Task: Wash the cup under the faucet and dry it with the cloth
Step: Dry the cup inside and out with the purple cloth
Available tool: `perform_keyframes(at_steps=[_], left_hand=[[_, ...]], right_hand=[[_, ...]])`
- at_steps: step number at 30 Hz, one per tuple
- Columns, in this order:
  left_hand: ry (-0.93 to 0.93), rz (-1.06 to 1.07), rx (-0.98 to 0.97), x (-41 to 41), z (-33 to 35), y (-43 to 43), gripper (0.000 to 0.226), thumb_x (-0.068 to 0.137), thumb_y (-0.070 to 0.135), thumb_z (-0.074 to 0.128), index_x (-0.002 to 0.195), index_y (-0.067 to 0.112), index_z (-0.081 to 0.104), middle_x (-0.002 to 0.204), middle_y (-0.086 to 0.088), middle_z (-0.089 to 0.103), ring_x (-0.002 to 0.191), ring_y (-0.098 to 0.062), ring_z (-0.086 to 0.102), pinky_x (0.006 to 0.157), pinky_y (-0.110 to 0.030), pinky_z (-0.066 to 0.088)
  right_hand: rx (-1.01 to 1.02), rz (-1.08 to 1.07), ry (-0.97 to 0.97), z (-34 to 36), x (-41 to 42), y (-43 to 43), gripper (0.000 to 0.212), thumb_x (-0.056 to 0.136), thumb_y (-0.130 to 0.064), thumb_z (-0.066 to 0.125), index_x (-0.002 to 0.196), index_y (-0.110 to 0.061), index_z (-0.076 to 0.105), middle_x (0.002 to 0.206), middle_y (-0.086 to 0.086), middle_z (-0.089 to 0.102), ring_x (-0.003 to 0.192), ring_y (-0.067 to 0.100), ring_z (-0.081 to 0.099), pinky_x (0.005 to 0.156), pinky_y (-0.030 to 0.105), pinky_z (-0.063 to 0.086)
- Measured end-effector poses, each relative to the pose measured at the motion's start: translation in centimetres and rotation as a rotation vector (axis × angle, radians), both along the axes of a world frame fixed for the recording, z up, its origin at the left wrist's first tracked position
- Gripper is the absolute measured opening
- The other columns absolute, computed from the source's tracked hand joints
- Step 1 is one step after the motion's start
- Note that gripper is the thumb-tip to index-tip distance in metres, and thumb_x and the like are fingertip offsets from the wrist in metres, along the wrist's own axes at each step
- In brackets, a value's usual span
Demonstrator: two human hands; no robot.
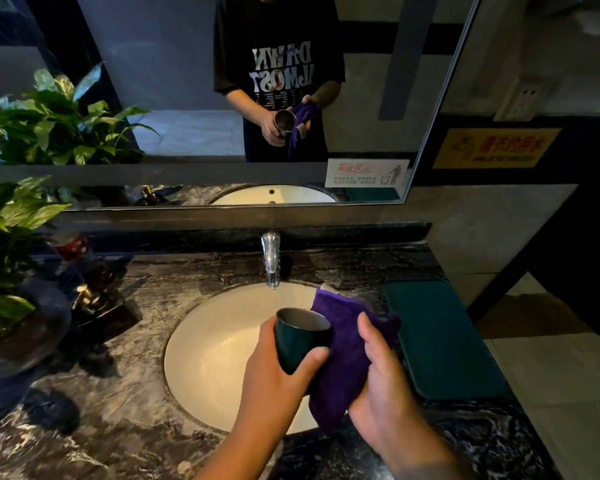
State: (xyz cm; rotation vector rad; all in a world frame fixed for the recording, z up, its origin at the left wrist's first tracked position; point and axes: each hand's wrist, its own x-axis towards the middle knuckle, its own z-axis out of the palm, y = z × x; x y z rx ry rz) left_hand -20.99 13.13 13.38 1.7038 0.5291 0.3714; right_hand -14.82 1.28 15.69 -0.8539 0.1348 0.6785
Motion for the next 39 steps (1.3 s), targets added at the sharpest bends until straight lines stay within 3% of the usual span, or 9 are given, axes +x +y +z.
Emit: perform_keyframes(at_steps=[4, 8, 14, 18, 20, 23, 29, 35, 39], left_hand=[[0.053, -0.057, -0.042, 0.3, 0.4, 0.7, 0.047, 0.074, 0.072, 0.070, 0.100, 0.034, 0.066, 0.091, 0.009, 0.073, 0.085, -0.010, 0.070, 0.072, -0.031, 0.060], [0.050, -0.276, -0.303, 0.2, 1.1, 0.5, 0.038, 0.081, 0.066, 0.061, 0.101, 0.036, 0.073, 0.104, 0.003, 0.076, 0.099, -0.012, 0.072, 0.080, -0.029, 0.057], [0.131, -0.388, -0.713, 0.0, 1.9, 1.3, 0.043, 0.088, 0.056, 0.059, 0.119, 0.031, 0.074, 0.130, -0.010, 0.071, 0.122, -0.030, 0.066, 0.109, -0.054, 0.047], [0.102, -0.532, -0.872, 0.3, 2.6, 0.8, 0.059, 0.062, 0.060, 0.087, 0.110, 0.027, 0.081, 0.115, -0.009, 0.077, 0.095, -0.016, 0.076, 0.119, -0.063, 0.025], [0.180, -0.539, -0.818, 0.3, 2.7, 0.5, 0.101, 0.038, 0.071, 0.091, 0.122, 0.017, 0.075, 0.122, -0.018, 0.070, 0.082, -0.013, 0.074, 0.109, -0.055, 0.040], [0.231, -0.575, -0.949, 0.0, 3.0, 1.0, 0.069, 0.075, 0.067, 0.073, 0.119, 0.015, 0.075, 0.106, -0.025, 0.068, 0.084, -0.034, 0.066, 0.077, -0.044, 0.053], [0.284, -0.407, -0.662, 0.1, 2.3, 2.3, 0.050, 0.076, 0.061, 0.070, 0.105, 0.021, 0.080, 0.115, -0.027, 0.071, 0.098, -0.039, 0.068, 0.098, -0.064, 0.045], [0.272, -0.440, -0.221, 0.4, 2.5, 2.0, 0.049, 0.083, 0.067, 0.066, 0.111, 0.027, 0.069, 0.096, 0.005, 0.078, 0.086, -0.007, 0.074, 0.076, -0.022, 0.057], [0.294, -0.519, -0.108, 0.9, 3.1, 2.3, 0.061, 0.073, 0.074, 0.063, 0.109, 0.024, 0.068, 0.095, 0.003, 0.076, 0.084, -0.012, 0.073, 0.078, -0.031, 0.058]], right_hand=[[-0.063, 0.042, -0.078, -0.4, 0.2, 0.3, 0.059, 0.085, -0.050, 0.066, 0.130, -0.012, 0.067, 0.125, 0.019, 0.071, 0.119, 0.034, 0.067, 0.109, 0.055, 0.046], [-0.107, 0.027, -0.113, 0.2, 1.8, 0.6, 0.035, 0.082, -0.045, 0.057, 0.098, -0.025, 0.083, 0.109, 0.014, 0.078, 0.102, 0.028, 0.073, 0.101, 0.049, 0.050], [-0.068, 0.231, -0.140, -0.1, 3.5, -0.3, 0.064, 0.084, -0.055, 0.063, 0.137, -0.019, 0.063, 0.134, 0.021, 0.065, 0.125, 0.037, 0.062, 0.104, 0.049, 0.050], [-0.051, 0.446, -0.168, 0.4, 4.0, -0.4, 0.078, 0.080, -0.056, 0.074, 0.142, -0.011, 0.057, 0.141, 0.025, 0.058, 0.127, 0.035, 0.058, 0.112, 0.047, 0.042], [-0.072, 0.513, -0.168, 0.7, 4.4, -0.2, 0.076, 0.080, -0.057, 0.073, 0.138, -0.010, 0.061, 0.136, 0.022, 0.063, 0.124, 0.031, 0.062, 0.110, 0.044, 0.044], [-0.076, 0.499, -0.146, 0.4, 4.8, 0.2, 0.062, 0.087, -0.052, 0.061, 0.133, -0.011, 0.066, 0.131, 0.020, 0.067, 0.119, 0.030, 0.066, 0.103, 0.041, 0.050], [-0.156, 0.393, -0.108, -1.8, 4.3, -0.1, 0.064, 0.079, -0.052, 0.063, 0.132, -0.017, 0.067, 0.134, 0.019, 0.066, 0.132, 0.037, 0.056, 0.117, 0.051, 0.037], [-0.352, 0.452, -0.369, -1.5, 4.0, -0.7, 0.044, 0.091, -0.050, 0.060, 0.130, -0.030, 0.066, 0.125, 0.003, 0.073, 0.123, 0.020, 0.066, 0.117, 0.047, 0.040], [-0.390, 0.599, -0.471, -0.2, 4.8, -0.8, 0.049, 0.088, -0.060, 0.052, 0.133, -0.043, 0.062, 0.134, 0.000, 0.069, 0.128, 0.020, 0.061, 0.118, 0.047, 0.038]])
